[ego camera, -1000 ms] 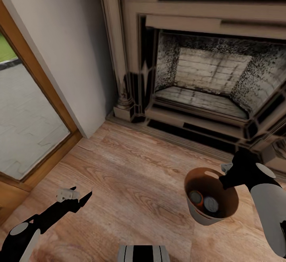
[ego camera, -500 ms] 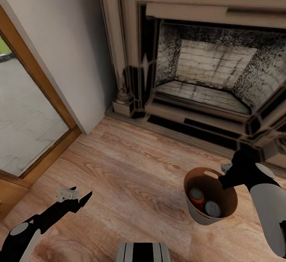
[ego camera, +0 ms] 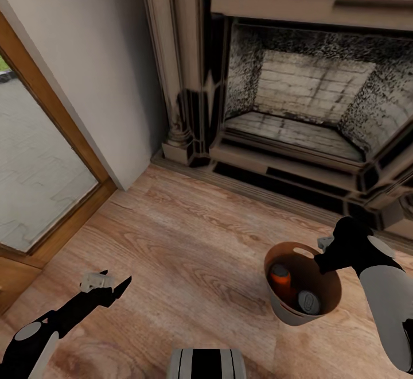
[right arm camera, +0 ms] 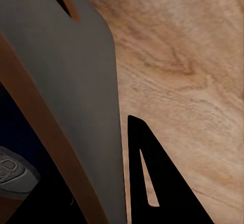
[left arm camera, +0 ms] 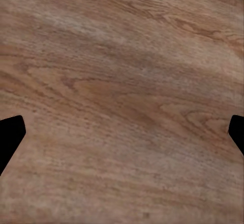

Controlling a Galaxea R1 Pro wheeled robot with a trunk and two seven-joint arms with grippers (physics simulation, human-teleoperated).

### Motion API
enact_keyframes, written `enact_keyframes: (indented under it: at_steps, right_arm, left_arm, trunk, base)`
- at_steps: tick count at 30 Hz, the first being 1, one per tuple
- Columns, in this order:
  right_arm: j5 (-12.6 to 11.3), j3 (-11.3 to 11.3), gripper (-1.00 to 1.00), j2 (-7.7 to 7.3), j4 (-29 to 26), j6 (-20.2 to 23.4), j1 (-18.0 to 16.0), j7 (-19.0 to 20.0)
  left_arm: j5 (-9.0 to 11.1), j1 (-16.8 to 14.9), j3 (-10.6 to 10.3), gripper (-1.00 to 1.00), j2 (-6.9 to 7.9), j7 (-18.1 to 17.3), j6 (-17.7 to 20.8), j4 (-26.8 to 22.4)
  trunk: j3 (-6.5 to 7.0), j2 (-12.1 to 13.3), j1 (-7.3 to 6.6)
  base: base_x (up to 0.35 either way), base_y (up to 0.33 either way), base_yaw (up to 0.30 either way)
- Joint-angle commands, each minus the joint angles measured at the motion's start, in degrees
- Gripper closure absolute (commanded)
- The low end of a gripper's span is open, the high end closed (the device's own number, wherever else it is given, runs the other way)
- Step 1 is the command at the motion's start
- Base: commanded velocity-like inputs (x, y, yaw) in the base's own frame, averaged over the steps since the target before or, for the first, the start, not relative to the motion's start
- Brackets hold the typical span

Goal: Put the three can of soda from the living room inside the tash can in the kitchen.

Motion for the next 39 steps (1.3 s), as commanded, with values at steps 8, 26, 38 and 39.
enact_keyframes:
  at_steps: [8,26,38,39]
  right_arm:
    - [-0.5,-0.1,1.0,0.02,0.0,0.5,0.1,0.0]
    - [-0.6,0.1,1.0,0.04,0.0,0.5,0.2,-0.5]
    - [-0.6,0.2,1.0,0.1,0.0,0.5,0.2,-0.5]
    - [-0.6,0.2,1.0,0.11,0.0,0.5,0.2,-0.5]
  left_arm:
    - [0.0,0.0,0.0,-1.0,0.0,0.2,0.0,0.7]
    - [0.0,0.0,0.0,-1.0,0.0,0.2,-0.1,1.2]
    - [-0.1,0.0,0.0,-1.0,0.0,0.2,-0.1,1.3]
    - [-0.1,0.0,0.0,-1.0,0.0,0.2,-0.1,1.3]
  trunk:
    - [-1.77,-0.1,0.2]
    - [-3.1,-0.2,0.36]
    - [-3.32,-0.2,0.38]
    - [-3.32,-0.2,0.38]
  base:
    - [0.0,0.0,0.0]
    - [0.0,0.0,0.0]
    - [0.0,0.0,0.0]
    - [0.0,0.0,0.0]
